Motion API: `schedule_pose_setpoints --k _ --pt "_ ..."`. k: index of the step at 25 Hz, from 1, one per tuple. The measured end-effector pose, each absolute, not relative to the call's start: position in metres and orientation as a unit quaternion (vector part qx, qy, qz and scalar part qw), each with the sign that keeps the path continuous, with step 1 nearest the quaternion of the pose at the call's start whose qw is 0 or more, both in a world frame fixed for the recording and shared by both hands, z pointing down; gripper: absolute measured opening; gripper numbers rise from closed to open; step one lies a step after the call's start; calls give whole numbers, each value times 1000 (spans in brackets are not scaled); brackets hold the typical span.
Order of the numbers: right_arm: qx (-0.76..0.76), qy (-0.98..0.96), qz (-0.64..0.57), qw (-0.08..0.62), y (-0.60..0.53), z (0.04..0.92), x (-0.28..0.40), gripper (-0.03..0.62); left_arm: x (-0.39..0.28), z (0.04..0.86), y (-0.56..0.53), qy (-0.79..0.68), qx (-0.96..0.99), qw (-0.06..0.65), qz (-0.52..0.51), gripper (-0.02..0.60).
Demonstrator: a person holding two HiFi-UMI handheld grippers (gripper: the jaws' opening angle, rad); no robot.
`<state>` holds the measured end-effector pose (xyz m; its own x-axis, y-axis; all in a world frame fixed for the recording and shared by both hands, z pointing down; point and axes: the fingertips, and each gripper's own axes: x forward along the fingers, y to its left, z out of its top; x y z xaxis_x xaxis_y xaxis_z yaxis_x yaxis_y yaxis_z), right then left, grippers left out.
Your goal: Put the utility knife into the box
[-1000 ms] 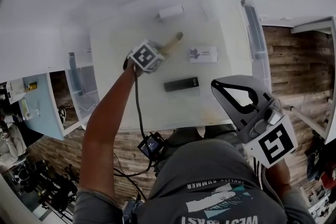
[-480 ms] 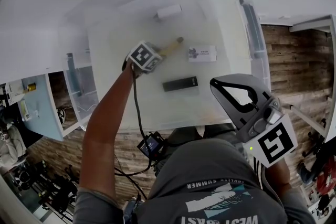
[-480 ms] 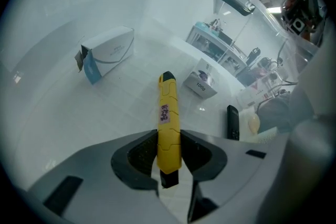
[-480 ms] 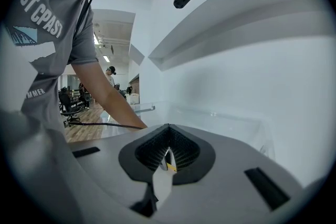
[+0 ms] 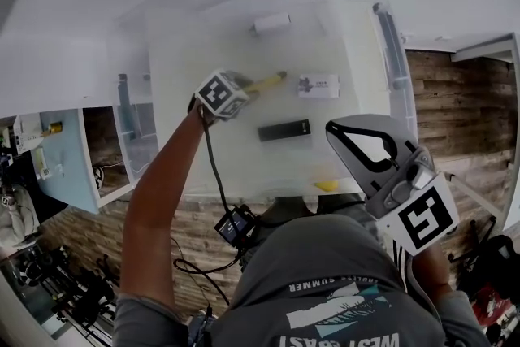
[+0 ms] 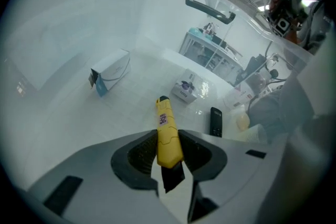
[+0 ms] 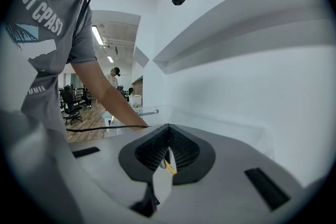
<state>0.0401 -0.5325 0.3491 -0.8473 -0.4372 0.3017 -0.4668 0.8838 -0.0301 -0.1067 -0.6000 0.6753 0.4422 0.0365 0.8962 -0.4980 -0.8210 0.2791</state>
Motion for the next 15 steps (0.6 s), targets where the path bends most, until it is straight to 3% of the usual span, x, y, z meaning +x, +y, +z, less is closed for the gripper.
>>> schedule_pose_setpoints --k 15 --pt "220 -966 26 132 -494 331 38 11 -115 632 -576 -176 824 231 486 144"
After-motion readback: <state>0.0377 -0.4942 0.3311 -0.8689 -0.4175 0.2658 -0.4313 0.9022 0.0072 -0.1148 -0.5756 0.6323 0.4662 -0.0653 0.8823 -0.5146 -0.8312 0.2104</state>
